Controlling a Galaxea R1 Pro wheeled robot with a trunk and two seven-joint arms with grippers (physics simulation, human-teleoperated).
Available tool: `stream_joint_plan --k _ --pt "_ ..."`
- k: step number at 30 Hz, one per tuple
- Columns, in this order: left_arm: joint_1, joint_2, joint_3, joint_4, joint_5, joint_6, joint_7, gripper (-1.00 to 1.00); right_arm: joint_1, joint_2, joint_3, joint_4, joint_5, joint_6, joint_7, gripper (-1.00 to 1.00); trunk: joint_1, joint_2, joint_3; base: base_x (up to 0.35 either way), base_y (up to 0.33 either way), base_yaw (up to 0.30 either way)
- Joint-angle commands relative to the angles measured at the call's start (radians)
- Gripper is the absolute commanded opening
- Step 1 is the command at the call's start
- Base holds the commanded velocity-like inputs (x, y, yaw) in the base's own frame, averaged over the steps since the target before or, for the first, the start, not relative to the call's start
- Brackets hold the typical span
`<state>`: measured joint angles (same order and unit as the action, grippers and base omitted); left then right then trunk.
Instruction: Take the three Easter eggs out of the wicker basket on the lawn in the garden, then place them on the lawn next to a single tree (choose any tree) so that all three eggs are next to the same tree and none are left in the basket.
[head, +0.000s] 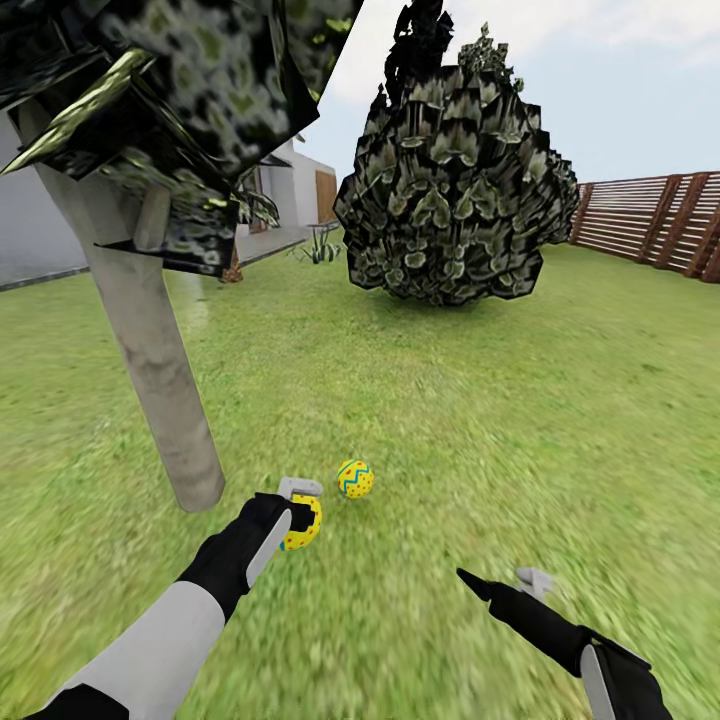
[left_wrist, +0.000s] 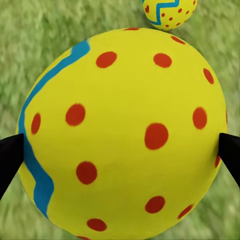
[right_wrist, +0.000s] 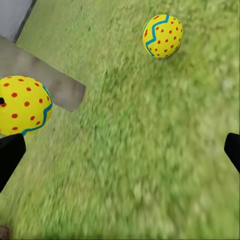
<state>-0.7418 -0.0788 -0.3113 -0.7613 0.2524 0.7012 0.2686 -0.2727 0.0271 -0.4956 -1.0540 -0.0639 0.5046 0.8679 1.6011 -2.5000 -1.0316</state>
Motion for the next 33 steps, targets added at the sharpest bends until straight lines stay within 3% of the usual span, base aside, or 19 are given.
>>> stream_joint_plan --k 1,10,25,33 --pt "-0.001 0.001 -0.003 -0.001 0.012 0.003 0.009 -1.0 -0.001 0.001 -0.004 0.0 -0.004 0.01 0.01 1.0 0.0 0.0 -0.001 0.0 0.0 0.0" --pt "0.001 0.001 -0.004 -0.001 0.007 0.004 0.009 -1.0 -0.002 0.0 -0.004 0.002 -0.004 0.009 -0.037 1.0 0.0 0.0 -0.001 0.054 0.0 0.0" --pt "0.001 0.001 -0.005 -0.001 0.005 0.003 0.009 -1.0 -0.002 0.0 -0.004 0.009 -0.004 0.009 -0.04 1.0 0.0 0.0 -0.001 0.312 0.0 0.0" --pt "0.001 0.001 -0.005 -0.001 0.005 0.003 0.01 -1.0 -0.002 0.0 -0.004 0.011 -0.004 0.01 -0.039 1.0 0.0 0.0 -0.001 0.179 0.07 0.0"
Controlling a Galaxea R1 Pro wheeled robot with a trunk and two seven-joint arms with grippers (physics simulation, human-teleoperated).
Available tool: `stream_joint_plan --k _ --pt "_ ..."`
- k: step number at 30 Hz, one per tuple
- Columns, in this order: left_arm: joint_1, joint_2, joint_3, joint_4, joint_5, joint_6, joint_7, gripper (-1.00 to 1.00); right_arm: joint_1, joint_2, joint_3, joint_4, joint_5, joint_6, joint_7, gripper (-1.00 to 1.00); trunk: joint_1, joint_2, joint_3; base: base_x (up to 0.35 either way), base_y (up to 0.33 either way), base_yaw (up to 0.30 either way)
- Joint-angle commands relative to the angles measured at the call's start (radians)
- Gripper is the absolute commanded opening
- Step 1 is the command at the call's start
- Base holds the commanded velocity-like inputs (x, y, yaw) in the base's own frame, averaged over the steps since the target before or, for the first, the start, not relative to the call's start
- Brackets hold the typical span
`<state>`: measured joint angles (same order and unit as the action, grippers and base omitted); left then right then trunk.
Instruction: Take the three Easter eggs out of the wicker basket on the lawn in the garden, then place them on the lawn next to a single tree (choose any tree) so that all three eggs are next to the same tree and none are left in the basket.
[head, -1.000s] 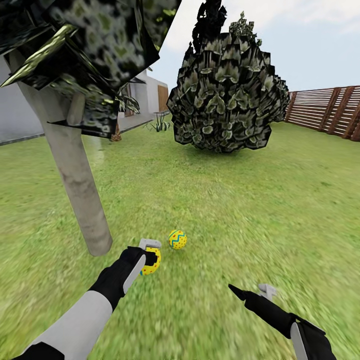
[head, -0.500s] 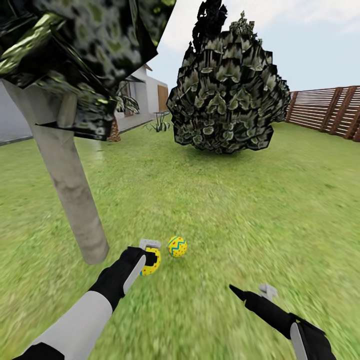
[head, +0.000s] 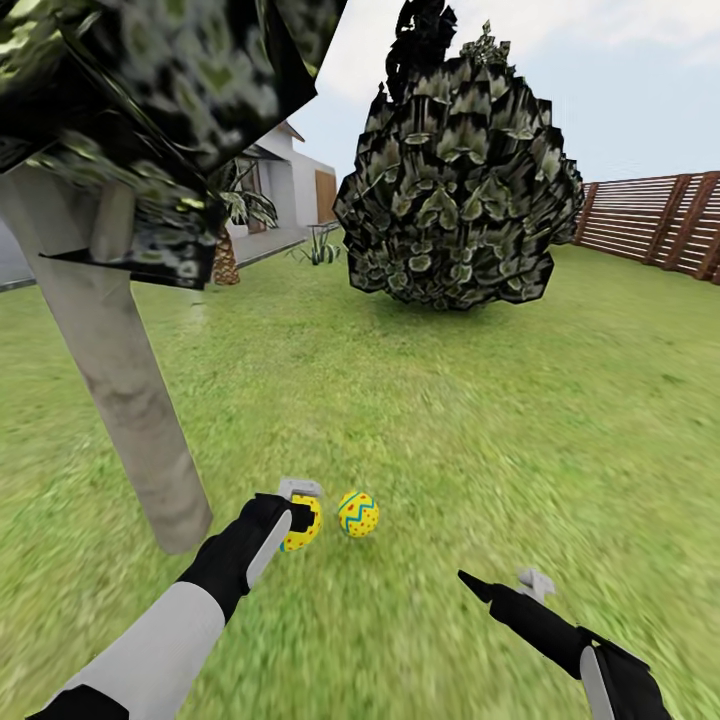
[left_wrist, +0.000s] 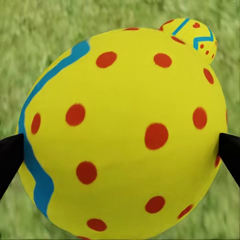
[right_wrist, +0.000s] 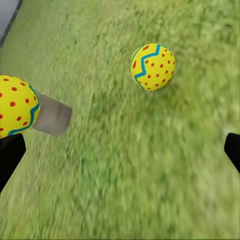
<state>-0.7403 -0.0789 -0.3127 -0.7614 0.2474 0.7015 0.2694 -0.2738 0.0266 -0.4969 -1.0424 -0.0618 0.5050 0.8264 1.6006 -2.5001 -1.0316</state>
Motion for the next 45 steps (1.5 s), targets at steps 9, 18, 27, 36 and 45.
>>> stream_joint_plan --k 9,18,27,36,45 --pt "-0.001 0.001 -0.003 -0.001 0.009 0.003 0.009 -1.0 -0.001 0.001 -0.003 -0.001 -0.006 0.009 0.002 1.0 0.0 0.0 -0.001 0.184 0.067 0.0" --pt "-0.001 0.001 -0.002 -0.001 0.012 0.002 0.008 -1.0 -0.001 -0.003 -0.003 -0.001 -0.006 0.009 0.003 1.0 0.0 0.0 -0.001 0.07 0.01 0.0" --pt "-0.001 0.001 -0.002 -0.001 0.012 -0.017 0.008 -1.0 -0.001 -0.008 -0.003 0.0 -0.007 0.008 0.005 1.0 0.003 -0.002 -0.02 0.0 0.0 0.0" --pt "-0.001 0.001 -0.002 -0.002 0.017 -0.021 0.008 -1.0 -0.001 -0.008 -0.003 -0.001 -0.009 0.007 0.005 1.0 0.005 -0.003 -0.04 0.0 0.0 0.0" --pt "-0.001 0.001 -0.002 -0.001 0.015 -0.044 0.008 -1.0 -0.001 -0.008 -0.002 -0.001 -0.008 0.007 0.005 1.0 0.009 -0.005 -0.074 0.0 0.0 0.0"
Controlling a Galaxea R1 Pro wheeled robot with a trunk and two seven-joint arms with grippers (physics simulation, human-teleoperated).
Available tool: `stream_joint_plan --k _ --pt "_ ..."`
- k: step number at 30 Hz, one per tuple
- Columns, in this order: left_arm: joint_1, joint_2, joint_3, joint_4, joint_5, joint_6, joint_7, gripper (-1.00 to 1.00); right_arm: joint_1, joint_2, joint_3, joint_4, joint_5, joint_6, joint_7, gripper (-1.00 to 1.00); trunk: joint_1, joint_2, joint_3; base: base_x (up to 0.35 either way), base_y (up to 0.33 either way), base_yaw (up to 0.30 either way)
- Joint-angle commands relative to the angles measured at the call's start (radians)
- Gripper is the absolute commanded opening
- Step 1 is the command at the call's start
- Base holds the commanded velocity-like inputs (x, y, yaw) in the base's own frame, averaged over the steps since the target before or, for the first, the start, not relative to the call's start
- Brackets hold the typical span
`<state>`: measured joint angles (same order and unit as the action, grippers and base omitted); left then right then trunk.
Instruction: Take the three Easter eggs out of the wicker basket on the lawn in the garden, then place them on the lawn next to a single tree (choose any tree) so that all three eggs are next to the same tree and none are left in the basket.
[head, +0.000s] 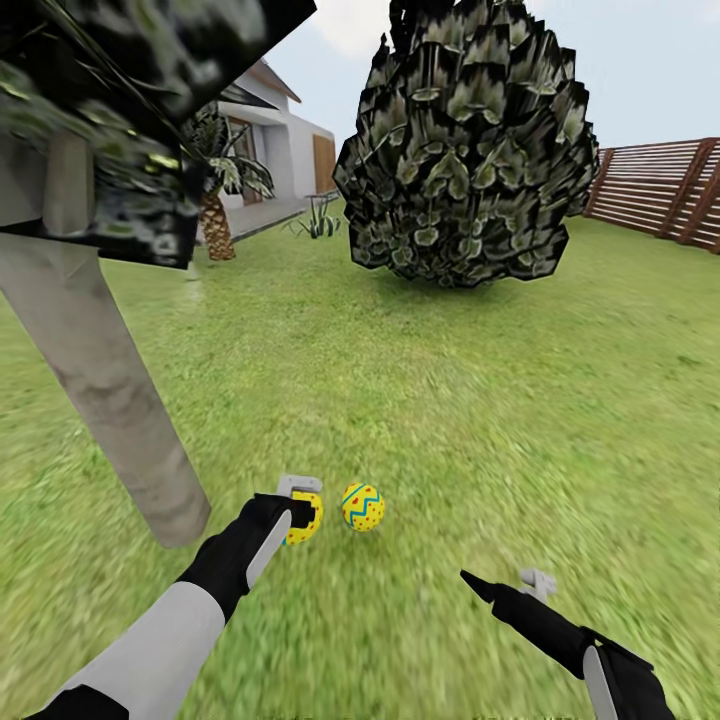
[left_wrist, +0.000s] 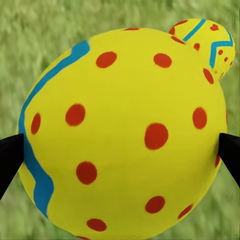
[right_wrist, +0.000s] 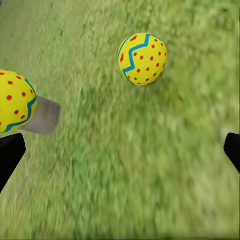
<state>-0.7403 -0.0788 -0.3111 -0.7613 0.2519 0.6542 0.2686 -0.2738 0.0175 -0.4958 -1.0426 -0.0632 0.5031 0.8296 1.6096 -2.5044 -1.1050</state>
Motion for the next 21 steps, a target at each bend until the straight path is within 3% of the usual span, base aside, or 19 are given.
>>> stream_joint_plan --k 1,21 --pt "-0.001 0.001 -0.003 -0.001 0.01 0.003 0.009 -1.0 -0.001 0.001 -0.003 0.0 -0.007 0.008 0.003 1.0 0.0 -0.001 -0.005 0.0 0.0 0.0" --pt "-0.001 0.001 -0.003 -0.002 0.01 0.002 0.009 -1.0 -0.001 0.002 -0.001 0.001 -0.004 0.003 0.002 1.0 0.009 -0.005 -0.082 0.0 0.0 0.0"
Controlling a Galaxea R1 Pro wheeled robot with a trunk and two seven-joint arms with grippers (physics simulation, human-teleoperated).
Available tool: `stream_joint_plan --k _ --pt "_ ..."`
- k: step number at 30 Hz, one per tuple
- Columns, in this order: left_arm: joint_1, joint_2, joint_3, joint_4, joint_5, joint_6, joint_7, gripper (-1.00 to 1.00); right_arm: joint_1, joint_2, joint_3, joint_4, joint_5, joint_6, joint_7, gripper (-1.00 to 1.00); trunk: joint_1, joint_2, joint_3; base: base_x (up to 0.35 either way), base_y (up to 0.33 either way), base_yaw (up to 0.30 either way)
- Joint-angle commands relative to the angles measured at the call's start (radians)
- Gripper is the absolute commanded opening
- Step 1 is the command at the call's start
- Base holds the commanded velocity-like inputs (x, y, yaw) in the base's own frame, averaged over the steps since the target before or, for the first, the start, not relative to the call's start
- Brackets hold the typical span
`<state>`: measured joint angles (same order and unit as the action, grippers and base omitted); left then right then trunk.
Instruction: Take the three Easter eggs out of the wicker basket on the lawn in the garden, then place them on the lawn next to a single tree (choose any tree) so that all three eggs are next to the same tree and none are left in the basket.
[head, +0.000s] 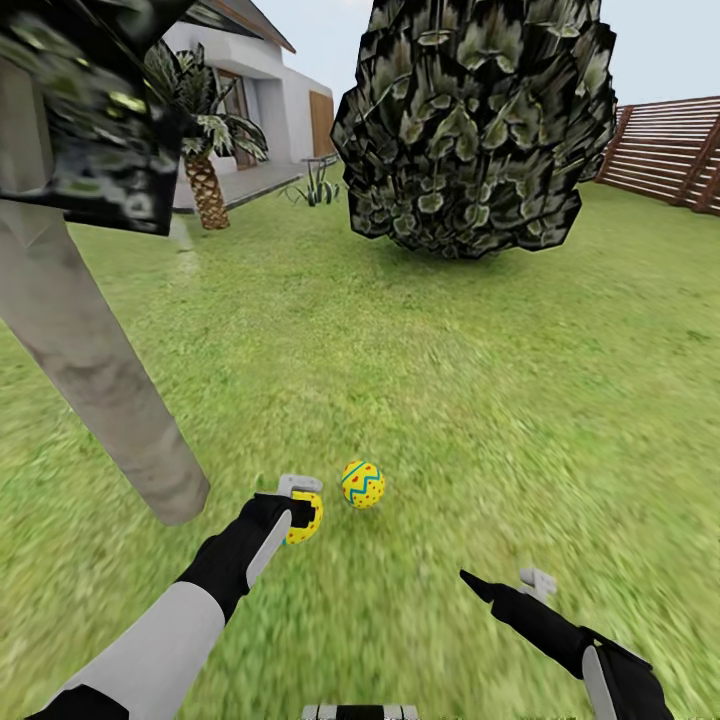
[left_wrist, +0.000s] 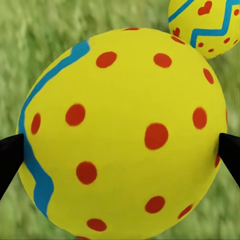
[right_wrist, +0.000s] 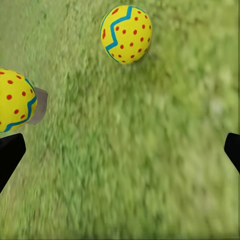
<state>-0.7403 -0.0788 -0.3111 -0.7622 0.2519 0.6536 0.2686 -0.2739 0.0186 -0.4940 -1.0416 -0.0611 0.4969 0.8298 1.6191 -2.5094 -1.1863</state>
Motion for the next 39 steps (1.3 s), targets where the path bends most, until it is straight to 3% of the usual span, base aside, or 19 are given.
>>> stream_joint_plan --k 1,9,23,32,39 --pt "-0.001 0.001 -0.003 -0.001 0.011 0.003 0.009 -1.0 -0.001 0.001 -0.003 -0.001 -0.006 0.009 0.002 1.0 0.0 0.0 -0.001 0.0 0.0 0.0" --pt "-0.001 0.001 -0.004 0.0 0.009 0.003 0.009 -1.0 -0.001 0.001 -0.003 0.0 -0.006 0.009 0.002 1.0 0.0 0.0 -0.001 0.023 0.0 0.0" --pt "-0.001 0.001 -0.003 0.0 0.008 0.003 0.009 -1.0 -0.001 0.001 -0.003 0.0 -0.006 0.009 0.002 1.0 0.0 0.0 -0.001 0.251 -0.033 0.0" --pt "-0.001 0.001 -0.003 0.0 0.012 0.002 0.009 -1.0 -0.001 0.0 -0.003 0.0 -0.006 0.009 0.003 1.0 0.0 0.0 -0.001 0.022 -0.002 0.0" --pt "-0.001 0.001 -0.003 -0.001 0.013 -0.013 0.01 -1.0 -0.001 0.001 -0.003 0.0 -0.006 0.009 0.002 1.0 0.003 -0.002 -0.028 0.0 0.0 0.0"
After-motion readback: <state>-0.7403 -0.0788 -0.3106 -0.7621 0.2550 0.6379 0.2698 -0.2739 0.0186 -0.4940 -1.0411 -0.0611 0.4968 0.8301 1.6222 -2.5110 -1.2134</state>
